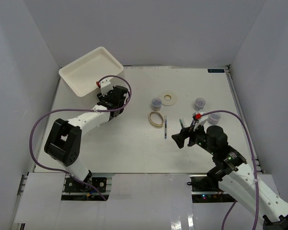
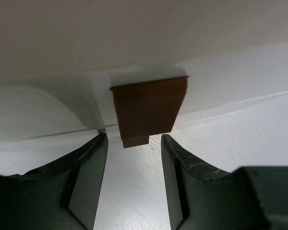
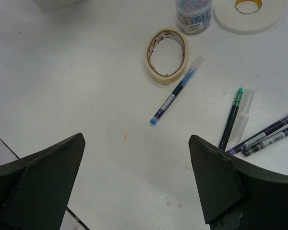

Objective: Sort the stationery into containers
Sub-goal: Open the drawer in the storage box.

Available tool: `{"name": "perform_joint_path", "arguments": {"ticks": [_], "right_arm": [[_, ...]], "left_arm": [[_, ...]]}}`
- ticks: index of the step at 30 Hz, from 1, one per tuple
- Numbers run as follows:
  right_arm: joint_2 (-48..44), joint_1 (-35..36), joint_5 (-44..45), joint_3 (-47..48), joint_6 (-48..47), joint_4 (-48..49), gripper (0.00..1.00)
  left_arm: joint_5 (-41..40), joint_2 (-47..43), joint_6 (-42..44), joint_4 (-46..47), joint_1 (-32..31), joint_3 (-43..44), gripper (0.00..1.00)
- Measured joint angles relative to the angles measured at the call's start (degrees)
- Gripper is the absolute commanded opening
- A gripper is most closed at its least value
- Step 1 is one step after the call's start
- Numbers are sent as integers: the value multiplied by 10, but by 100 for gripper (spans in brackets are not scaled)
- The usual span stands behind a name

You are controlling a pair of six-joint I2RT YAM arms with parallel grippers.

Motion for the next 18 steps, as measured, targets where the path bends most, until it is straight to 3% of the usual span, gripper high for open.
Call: {"name": "perform_joint_path", "arguments": {"ticks": [10, 18], "right_arm": [[-1, 0, -1, -7, -4, 1, 95], [-5, 0, -2, -9, -6, 0, 95]], "left_arm": [[-17, 6, 0, -1, -2, 7, 47], [-25, 15, -6, -10, -3, 15, 24]]}}
